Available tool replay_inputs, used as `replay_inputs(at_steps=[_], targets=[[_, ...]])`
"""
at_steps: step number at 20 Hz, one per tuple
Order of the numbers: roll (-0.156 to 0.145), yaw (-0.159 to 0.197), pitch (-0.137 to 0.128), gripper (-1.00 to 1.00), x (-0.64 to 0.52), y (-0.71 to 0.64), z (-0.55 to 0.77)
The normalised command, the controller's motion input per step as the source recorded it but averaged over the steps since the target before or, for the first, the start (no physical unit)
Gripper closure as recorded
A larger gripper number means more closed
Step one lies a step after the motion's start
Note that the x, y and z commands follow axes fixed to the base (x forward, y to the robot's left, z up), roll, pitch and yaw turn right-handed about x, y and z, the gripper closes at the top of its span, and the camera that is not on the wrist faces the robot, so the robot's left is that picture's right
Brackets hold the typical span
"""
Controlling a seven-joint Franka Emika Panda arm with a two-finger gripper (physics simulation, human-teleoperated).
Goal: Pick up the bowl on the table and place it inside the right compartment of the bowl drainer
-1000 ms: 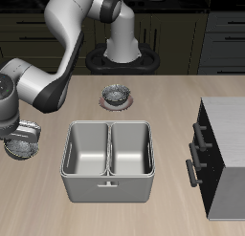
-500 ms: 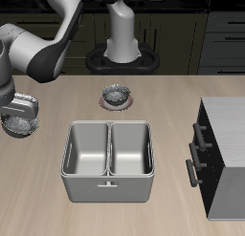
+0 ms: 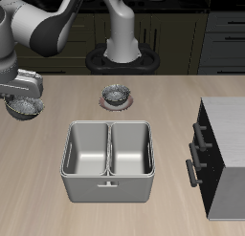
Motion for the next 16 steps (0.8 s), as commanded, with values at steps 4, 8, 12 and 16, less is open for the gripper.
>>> replay_inputs(at_steps=[4, 8, 12, 16], targets=[[0.0, -0.006, -0.057, 1.0, -0.13, 0.03, 0.42], [-0.004, -0.022, -0.021, 1.0, -0.03, -0.01, 0.17], [0.015, -0.029, -0.045, 1.0, -0.11, 0.08, 0.26], [-0.01, -0.025, -0.05, 1.0, -0.15, 0.09, 0.31]])
